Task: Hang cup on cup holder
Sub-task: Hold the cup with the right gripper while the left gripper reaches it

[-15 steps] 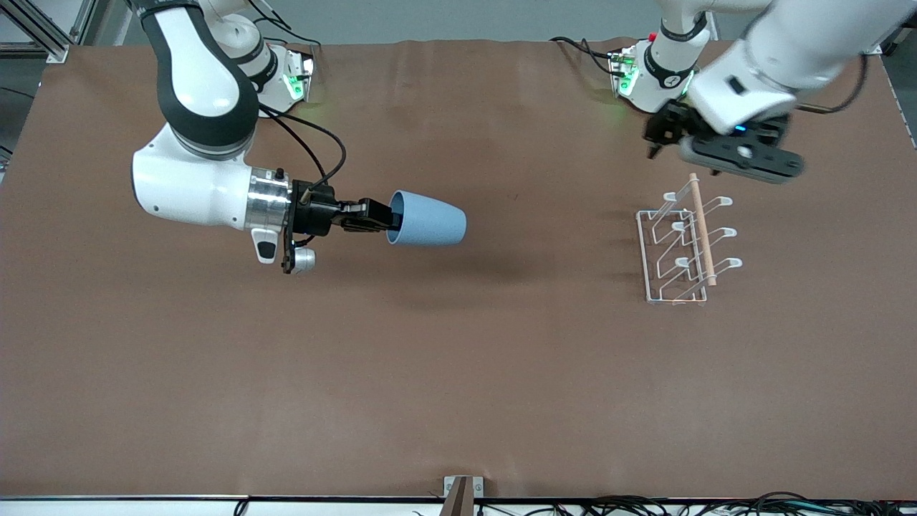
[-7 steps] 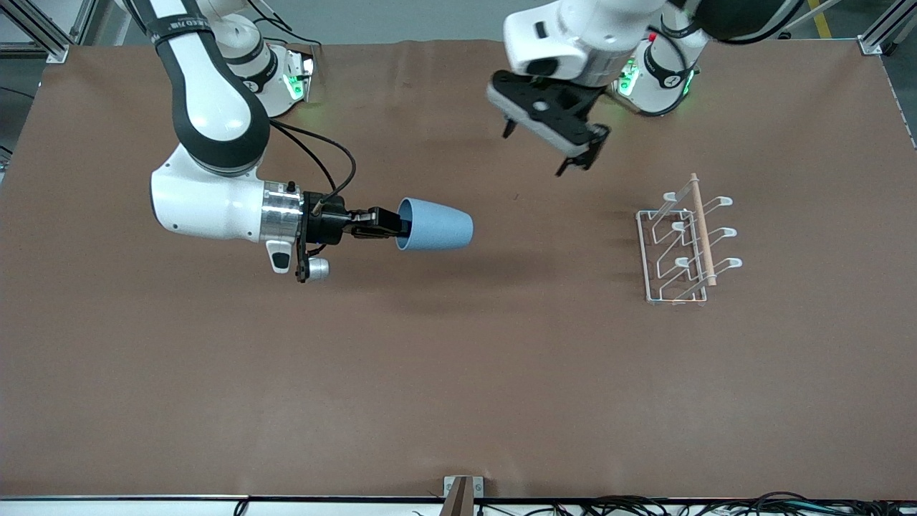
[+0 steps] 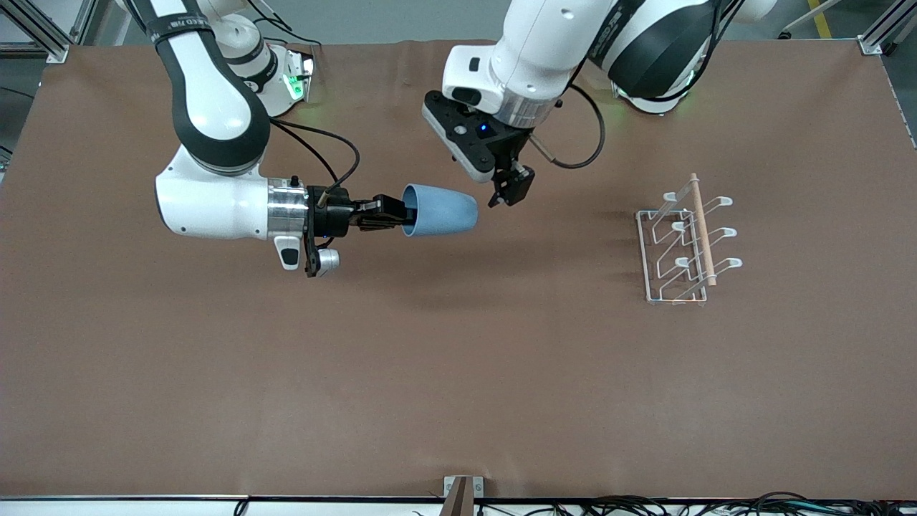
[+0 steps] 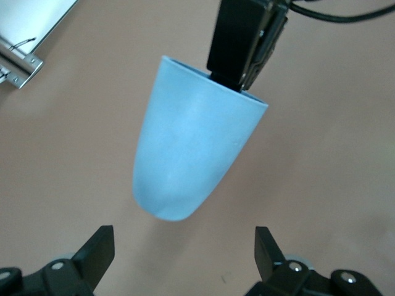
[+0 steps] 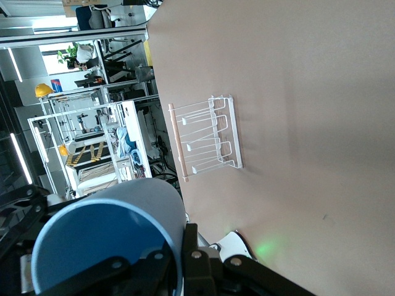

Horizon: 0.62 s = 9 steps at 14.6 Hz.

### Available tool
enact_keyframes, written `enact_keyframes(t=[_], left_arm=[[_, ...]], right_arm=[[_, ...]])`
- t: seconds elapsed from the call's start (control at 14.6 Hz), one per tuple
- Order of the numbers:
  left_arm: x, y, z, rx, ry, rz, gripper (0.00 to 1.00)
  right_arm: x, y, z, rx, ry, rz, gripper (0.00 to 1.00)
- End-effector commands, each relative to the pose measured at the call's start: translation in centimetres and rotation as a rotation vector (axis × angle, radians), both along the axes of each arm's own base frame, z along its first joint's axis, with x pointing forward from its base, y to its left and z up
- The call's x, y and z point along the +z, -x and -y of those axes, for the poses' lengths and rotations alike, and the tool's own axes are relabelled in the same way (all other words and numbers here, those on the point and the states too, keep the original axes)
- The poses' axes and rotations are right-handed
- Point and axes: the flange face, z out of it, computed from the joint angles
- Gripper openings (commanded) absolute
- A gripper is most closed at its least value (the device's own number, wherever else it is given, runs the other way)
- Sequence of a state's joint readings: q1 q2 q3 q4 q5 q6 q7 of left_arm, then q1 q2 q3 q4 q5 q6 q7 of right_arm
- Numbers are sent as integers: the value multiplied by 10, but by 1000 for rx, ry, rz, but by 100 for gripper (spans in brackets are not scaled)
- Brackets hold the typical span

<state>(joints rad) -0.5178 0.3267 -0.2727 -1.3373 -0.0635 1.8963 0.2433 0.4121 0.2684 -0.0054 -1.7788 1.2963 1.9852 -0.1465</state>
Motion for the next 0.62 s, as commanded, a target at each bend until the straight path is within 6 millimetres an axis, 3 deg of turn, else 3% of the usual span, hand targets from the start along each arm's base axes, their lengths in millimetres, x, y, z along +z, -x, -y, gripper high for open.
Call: enact_keyframes(t=[0.0,0.55], left_arm=[[-6,-5,14,-73,27,24,100],[-36,-19,34,-124,86,74,99]], right_arm=[[4,1,-2,3,-28,5,3],[2,1,-2,5,-26,5,4]])
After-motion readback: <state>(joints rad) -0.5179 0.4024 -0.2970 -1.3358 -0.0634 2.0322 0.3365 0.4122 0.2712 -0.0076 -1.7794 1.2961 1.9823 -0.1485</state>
